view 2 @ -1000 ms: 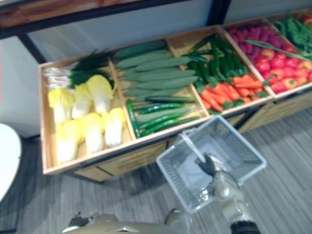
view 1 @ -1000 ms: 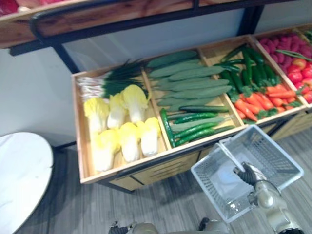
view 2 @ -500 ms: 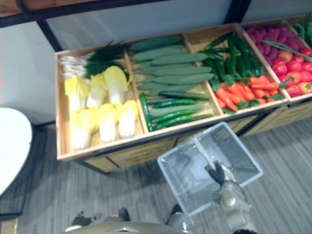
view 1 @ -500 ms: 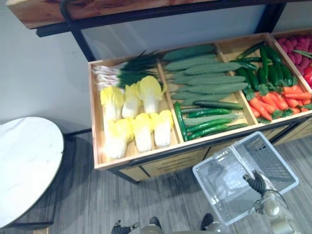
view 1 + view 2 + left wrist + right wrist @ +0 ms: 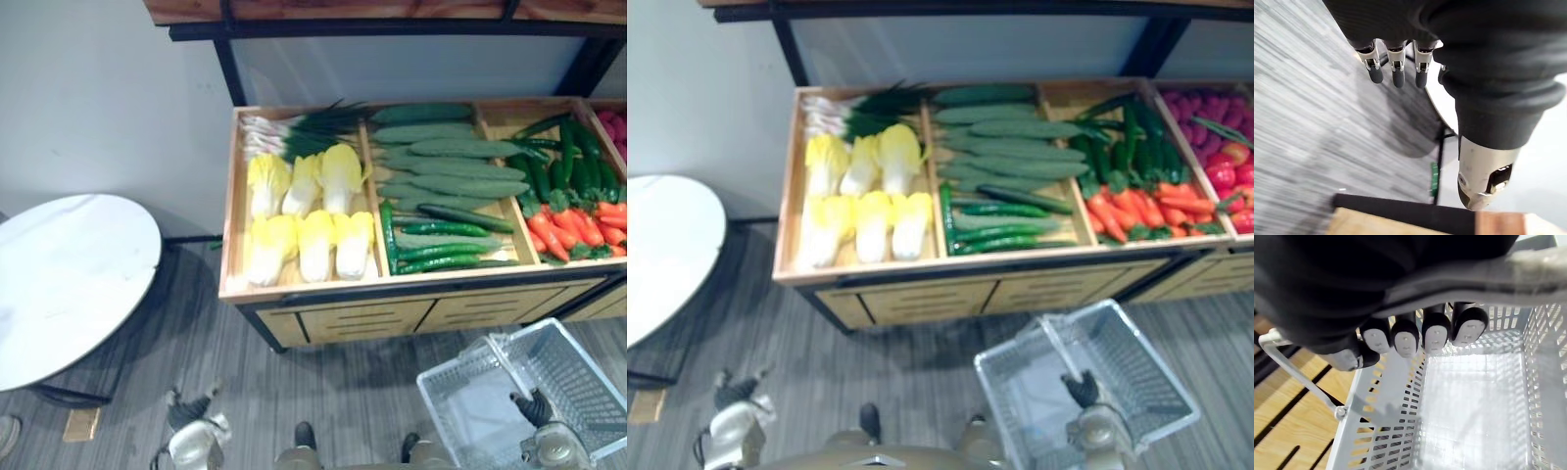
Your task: Pick vegetable in the basket
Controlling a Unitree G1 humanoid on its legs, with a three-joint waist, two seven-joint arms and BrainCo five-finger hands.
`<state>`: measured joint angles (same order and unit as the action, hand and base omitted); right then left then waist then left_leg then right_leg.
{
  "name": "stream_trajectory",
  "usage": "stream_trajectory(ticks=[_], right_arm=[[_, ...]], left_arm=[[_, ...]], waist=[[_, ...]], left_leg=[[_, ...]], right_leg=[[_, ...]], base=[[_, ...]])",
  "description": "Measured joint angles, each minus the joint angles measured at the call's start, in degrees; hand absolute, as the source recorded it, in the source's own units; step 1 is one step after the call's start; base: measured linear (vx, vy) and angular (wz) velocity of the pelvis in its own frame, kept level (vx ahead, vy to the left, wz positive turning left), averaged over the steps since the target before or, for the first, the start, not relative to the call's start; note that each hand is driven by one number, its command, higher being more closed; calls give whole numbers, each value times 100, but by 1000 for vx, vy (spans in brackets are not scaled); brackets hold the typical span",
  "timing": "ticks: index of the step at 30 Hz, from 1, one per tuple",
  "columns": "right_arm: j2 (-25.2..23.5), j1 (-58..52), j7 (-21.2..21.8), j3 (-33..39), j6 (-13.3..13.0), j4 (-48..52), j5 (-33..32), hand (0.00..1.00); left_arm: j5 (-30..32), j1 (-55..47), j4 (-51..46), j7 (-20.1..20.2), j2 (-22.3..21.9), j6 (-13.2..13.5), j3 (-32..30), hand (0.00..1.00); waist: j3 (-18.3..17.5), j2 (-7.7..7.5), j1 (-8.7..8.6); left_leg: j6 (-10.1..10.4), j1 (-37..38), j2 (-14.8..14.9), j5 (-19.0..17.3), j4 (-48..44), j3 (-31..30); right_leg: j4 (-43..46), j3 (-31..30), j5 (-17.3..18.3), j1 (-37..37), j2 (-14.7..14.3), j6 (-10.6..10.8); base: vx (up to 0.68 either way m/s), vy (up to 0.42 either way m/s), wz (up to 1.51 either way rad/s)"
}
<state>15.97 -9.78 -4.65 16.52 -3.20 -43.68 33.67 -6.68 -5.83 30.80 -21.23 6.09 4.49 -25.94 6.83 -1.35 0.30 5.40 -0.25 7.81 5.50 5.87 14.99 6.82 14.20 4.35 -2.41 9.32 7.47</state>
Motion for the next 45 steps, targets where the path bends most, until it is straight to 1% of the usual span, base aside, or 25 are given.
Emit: stream_trajectory(ticks=[1,2,3,5,7,10,12,13,14,16,18,21,23,27,30,32,34,36,39,40,43,45], right_arm=[[-75,-58,-9,171,3,-128,-20,100],[-95,-69,-15,220,3,-218,-46,100],[-132,-63,-13,333,6,-350,-64,100],[-131,-75,-8,405,5,-431,-163,100],[-131,-155,-1,533,2,-444,-250,100],[-128,-252,-1,571,0,-453,-262,100],[-128,-226,5,552,-22,-453,-260,100],[-128,-222,6,547,-37,-453,-260,100],[-128,-184,10,536,-91,-453,-258,100],[-127,-124,11,476,-117,-451,-252,100],[-124,-95,11,376,-127,-447,-246,100],[-112,-116,9,319,-178,-445,-247,100],[-99,-170,9,312,-225,-438,-250,100],[-25,-182,18,59,-228,-392,-250,100],[-13,-148,9,-102,-236,-374,-250,100],[-14,-131,10,-160,-254,-351,-250,100],[-5,-55,4,-202,-268,-350,-249,100],[17,-25,-2,-243,-277,-347,-250,100],[154,59,-2,-356,-342,-327,-252,100],[172,73,-3,-357,-344,-327,-252,100],[215,185,-4,-366,-352,-335,-255,100],[230,190,-10,-386,-359,-332,-260,100]], left_arm=[[9,-17,-417,-125,-49,47,-158,0],[14,-29,-606,-181,-79,51,-265,0],[24,-13,-913,-336,-133,72,-437,0],[77,-2,-1209,-472,-152,83,-537,0],[208,74,-1510,-626,-150,89,-600,0],[321,275,-1754,-796,-145,91,-605,0],[546,514,-1944,-988,-133,110,-608,0],[572,581,-1961,-1016,-131,113,-610,0],[575,703,-2053,-1181,-130,114,-655,0],[571,764,-2162,-1363,-124,118,-784,0],[570,858,-2266,-1579,-99,124,-941,0],[571,910,-2279,-1679,69,121,-997,0],[584,1123,-2145,-1714,169,120,-995,0],[758,1499,-1231,-1816,626,85,-986,0],[767,1676,-543,-1853,926,-7,-993,0],[756,1737,-160,-1844,1088,-23,-997,0],[743,1783,290,-1824,1288,-75,-994,0],[676,2092,688,-1641,1457,-184,-986,0],[685,2536,1154,-1480,1696,-257,-967,0],[684,2666,1234,-1438,1731,-259,-961,0],[682,2997,1454,-1327,1903,-283,-795,0],[688,3131,1498,-1320,1918,-359,-787,0]], waist=[[-84,-12,12],[-154,-19,12],[-228,-30,13],[-254,-9,-2],[-285,35,-5],[-310,76,-40],[-318,90,-44],[-321,96,-53],[-320,107,-80],[-328,123,-157],[-330,126,-159],[-331,138,-181],[-338,157,-190],[-319,170,-226],[-277,147,-313],[-244,130,-317],[-206,139,-322],[-120,140,-316],[26,169,-341],[33,177,-342],[206,187,-351],[226,191,-344]], left_leg=[[1,-33,50,-1,0,10],[1,-77,80,-1,0,16],[4,-111,90,-3,0,38],[16,-98,88,-20,-1,84],[-9,-60,77,-13,-4,149],[-10,-40,66,-12,-21,148],[-10,-4,75,-12,-35,174],[-10,0,83,-12,-36,185],[-5,45,104,-16,-35,250],[14,81,134,-32,-35,364],[37,92,178,-50,-35,509],[49,139,208,-60,-31,639],[58,143,206,-68,-7,637],[65,59,192,-96,-3,645],[80,-45,181,-115,-5,660],[68,-64,181,-117,-14,733],[69,-64,180,-122,-37,843],[70,-81,182,-122,-38,903],[70,-107,181,-121,-39,942],[70,-152,181,-121,-40,951],[70,-173,187,-120,-40,965],[70,-242,183,-120,-40,972]], right_leg=[[-251,5,-114,81,-74,-15],[-342,0,-164,77,-104,-18],[-441,-17,-222,74,-125,-33],[-467,-66,-247,75,-127,-42],[-478,-96,-276,108,-131,-1],[-485,-80,-293,151,-155,-19],[-500,-98,-292,169,-182,-20],[-505,-123,-292,168,-191,-21],[-507,-198,-293,164,-216,-23],[-511,-292,-310,141,-250,-48],[-520,-437,-355,56,-302,-96],[-597,-530,-407,42,-338,-116],[-628,-531,-421,43,-338,-103],[-676,-538,-431,-48,-321,-117],[-680,-557,-435,-148,-312,-111],[-680,-656,-469,-211,-323,-65],[-684,-777,-491,-259,-334,-73],[-676,-823,-513,-319,-343,-80],[-673,-864,-515,-384,-346,-79],[-665,-883,-515,-443,-350,-79],[-647,-925,-517,-500,-361,-81],[-610,-979,-517,-613,-360,-82]], base=[[0,0,0],[61,-14,-11],[89,-12,-11],[92,1,-13],[95,0,-12],[99,-1,3],[77,1,-7],[50,-8,-17],[28,-8,-19],[4,-6,-24],[-24,-4,-37],[-24,-10,-29],[-30,1,-6],[0,0,0],[18,2,-2],[75,5,-20],[104,2,-27],[85,-1,-14],[64,-5,-12],[40,-4,-9],[26,-4,-8],[20,-3,-12]])
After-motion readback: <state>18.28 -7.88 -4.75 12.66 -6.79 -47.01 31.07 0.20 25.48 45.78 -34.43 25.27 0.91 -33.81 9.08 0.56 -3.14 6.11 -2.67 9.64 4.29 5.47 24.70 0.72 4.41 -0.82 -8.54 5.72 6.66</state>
